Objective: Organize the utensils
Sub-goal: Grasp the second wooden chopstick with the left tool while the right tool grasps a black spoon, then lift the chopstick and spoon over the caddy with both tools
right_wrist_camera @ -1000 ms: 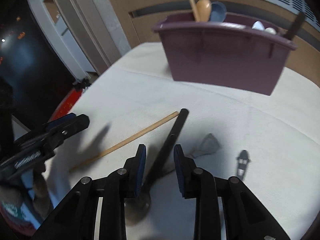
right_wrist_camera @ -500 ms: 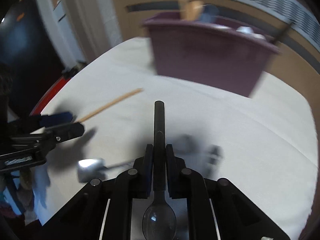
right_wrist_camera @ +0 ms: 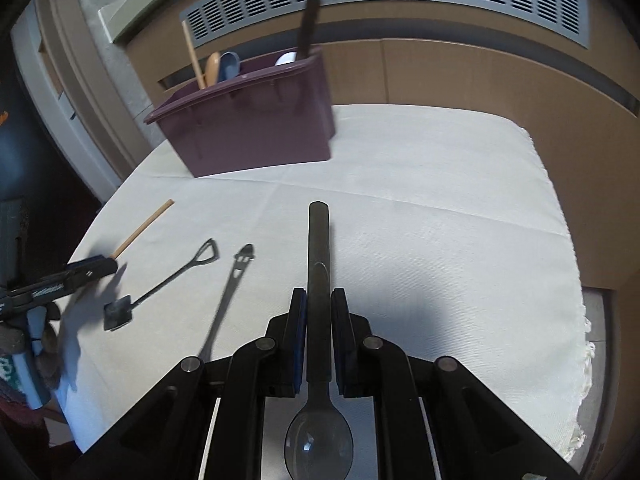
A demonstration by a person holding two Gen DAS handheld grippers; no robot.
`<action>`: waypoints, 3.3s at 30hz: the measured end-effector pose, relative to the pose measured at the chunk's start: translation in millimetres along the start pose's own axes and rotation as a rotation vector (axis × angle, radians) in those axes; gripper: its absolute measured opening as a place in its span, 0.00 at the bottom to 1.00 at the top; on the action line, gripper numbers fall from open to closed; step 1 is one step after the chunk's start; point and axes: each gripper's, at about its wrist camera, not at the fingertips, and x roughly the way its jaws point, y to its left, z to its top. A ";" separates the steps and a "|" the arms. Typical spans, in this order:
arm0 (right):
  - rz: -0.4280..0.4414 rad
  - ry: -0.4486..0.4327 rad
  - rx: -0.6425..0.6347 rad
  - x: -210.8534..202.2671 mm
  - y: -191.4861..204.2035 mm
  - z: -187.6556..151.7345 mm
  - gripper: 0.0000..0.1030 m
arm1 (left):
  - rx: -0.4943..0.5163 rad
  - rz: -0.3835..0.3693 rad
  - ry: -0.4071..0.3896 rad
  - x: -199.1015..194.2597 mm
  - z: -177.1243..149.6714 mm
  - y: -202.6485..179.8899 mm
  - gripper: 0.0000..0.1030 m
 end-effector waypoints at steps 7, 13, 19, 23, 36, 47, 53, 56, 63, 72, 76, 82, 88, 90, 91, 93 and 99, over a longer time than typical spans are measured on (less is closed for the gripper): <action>-0.008 0.011 0.002 5.3 -4.8 -1.2 0.11 | 0.123 0.054 0.022 11.2 13.4 -30.6 0.45; -0.015 0.003 -0.021 5.0 -3.2 -5.1 0.11 | 0.316 0.107 0.136 38.0 31.8 -53.1 0.30; -0.018 0.005 -0.032 5.3 -2.9 -5.9 0.11 | 0.352 0.125 0.220 46.5 44.0 -59.6 0.24; -0.043 0.000 -0.033 2.5 -3.5 -4.8 0.12 | 0.336 0.112 0.231 47.6 47.6 -60.3 0.09; -0.059 0.069 -0.086 24.1 12.2 12.0 0.26 | -0.026 -0.088 -0.250 -42.1 36.6 -40.1 0.06; -0.062 -0.044 -0.097 -2.5 26.0 24.7 0.11 | -0.026 -0.113 -0.354 -78.0 28.8 -38.5 0.05; -0.042 -0.164 -0.118 -45.4 38.2 29.0 0.11 | -0.010 -0.101 -0.356 -83.9 31.1 -42.3 0.05; -0.054 -0.167 -0.129 -47.6 39.7 26.8 0.11 | -0.099 -0.082 -0.254 -60.9 38.3 -26.3 0.07; -0.057 -0.113 -0.111 -30.9 32.8 13.8 0.11 | -0.209 -0.017 -0.022 13.4 65.1 -3.5 0.27; -0.046 -0.098 -0.075 -19.6 23.6 5.6 0.11 | -0.055 0.235 0.094 80.6 101.4 -34.4 0.27; -0.054 -0.105 -0.070 -17.4 21.0 3.1 0.11 | -0.057 0.291 0.088 83.5 101.3 -43.1 0.27; -0.058 -0.119 -0.049 -18.4 16.7 0.3 0.11 | -0.081 0.233 0.080 73.8 92.2 -38.1 0.08; -0.027 -0.172 -0.030 -30.9 13.0 3.1 0.11 | -0.133 0.118 -0.095 16.7 33.0 -33.5 0.05; -0.026 -0.171 -0.032 -30.3 15.3 5.3 0.11 | -0.133 0.097 -0.161 -0.9 21.8 -39.9 0.06; -0.023 -0.170 -0.032 -30.1 16.2 5.8 0.11 | -0.135 0.087 -0.186 -8.6 18.7 -41.1 0.06; -0.001 -0.169 -0.023 -31.3 17.8 7.5 0.11 | -0.142 0.059 -0.229 -24.0 14.7 -42.8 0.06; 0.017 -0.221 -0.017 -48.2 22.8 16.1 0.11 | -0.127 -0.021 -0.323 -66.1 19.9 -41.6 0.06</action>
